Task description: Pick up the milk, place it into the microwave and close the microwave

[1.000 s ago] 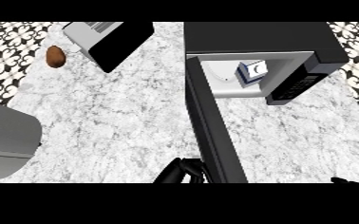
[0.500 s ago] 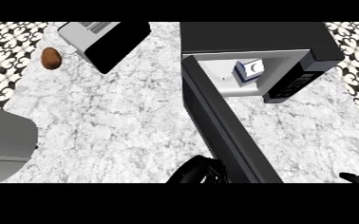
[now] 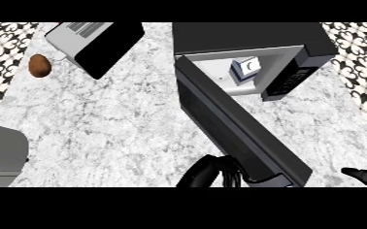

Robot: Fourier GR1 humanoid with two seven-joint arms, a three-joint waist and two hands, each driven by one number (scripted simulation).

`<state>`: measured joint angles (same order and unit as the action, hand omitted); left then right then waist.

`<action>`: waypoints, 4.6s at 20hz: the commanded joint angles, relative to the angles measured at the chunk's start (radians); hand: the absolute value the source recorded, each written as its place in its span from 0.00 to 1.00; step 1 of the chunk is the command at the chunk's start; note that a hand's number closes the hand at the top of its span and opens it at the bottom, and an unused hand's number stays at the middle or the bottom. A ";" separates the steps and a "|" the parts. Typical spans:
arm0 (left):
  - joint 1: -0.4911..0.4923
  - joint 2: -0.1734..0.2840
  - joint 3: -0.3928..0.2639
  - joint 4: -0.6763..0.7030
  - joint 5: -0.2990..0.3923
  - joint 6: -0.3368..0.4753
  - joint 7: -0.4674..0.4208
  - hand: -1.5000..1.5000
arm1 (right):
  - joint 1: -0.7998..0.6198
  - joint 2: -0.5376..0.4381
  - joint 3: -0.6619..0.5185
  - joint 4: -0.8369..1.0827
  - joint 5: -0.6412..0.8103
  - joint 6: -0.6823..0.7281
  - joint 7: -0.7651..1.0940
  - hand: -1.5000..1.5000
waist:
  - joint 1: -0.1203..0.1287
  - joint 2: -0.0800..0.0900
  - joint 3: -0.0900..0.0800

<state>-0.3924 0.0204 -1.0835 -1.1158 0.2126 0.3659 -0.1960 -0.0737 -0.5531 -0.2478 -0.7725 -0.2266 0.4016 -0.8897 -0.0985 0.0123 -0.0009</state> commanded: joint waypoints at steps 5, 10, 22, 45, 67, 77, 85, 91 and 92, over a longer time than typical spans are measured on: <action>-0.157 -0.020 -0.008 0.008 0.121 0.102 0.001 1.00 | -0.025 -0.008 0.046 -0.100 -0.055 0.146 -0.005 0.00 | -0.074 0.006 -0.003; -0.234 -0.020 0.021 0.026 0.187 0.151 -0.004 1.00 | -0.039 -0.010 0.071 -0.157 -0.086 0.143 0.048 0.00 | -0.119 0.015 -0.003; -0.495 -0.020 0.115 0.134 0.266 0.228 -0.023 1.00 | -0.127 -0.041 0.109 -0.259 -0.141 0.131 0.146 0.00 | -0.202 0.046 0.004; -0.782 -0.020 0.223 0.342 0.414 0.253 -0.033 1.00 | -0.264 -0.082 0.191 -0.398 -0.292 0.284 0.316 0.00 | -0.309 0.101 0.013; -0.782 -0.018 0.216 0.365 0.478 0.316 -0.063 1.00 | -0.330 -0.131 0.354 -0.721 -0.347 0.423 0.454 1.00 | -0.356 0.098 0.015; -0.773 -0.018 0.216 0.357 0.490 0.371 -0.072 1.00 | -0.310 -0.136 0.370 -0.818 -0.400 0.425 0.502 1.00 | -0.392 0.095 0.017; -0.725 -0.018 0.258 0.370 0.529 0.469 -0.034 1.00 | -0.272 -0.173 0.441 -0.876 -0.401 0.472 0.588 1.00 | -0.337 0.106 0.013; -0.645 -0.020 0.493 0.243 0.749 0.422 -0.036 1.00 | -0.206 -0.147 0.494 -0.927 -0.440 0.464 0.616 1.00 | -0.317 0.121 -0.004; -0.636 -0.020 0.503 0.242 0.770 0.407 -0.040 1.00 | -0.192 -0.144 0.501 -0.934 -0.447 0.461 0.620 1.00 | -0.312 0.117 -0.003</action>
<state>-1.0950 -0.0016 -0.6984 -0.9369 0.8875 0.7767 -0.2428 -0.3057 -0.7053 0.2179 -1.6858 -0.6580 0.8112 -0.2513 -0.4336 0.1149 0.0008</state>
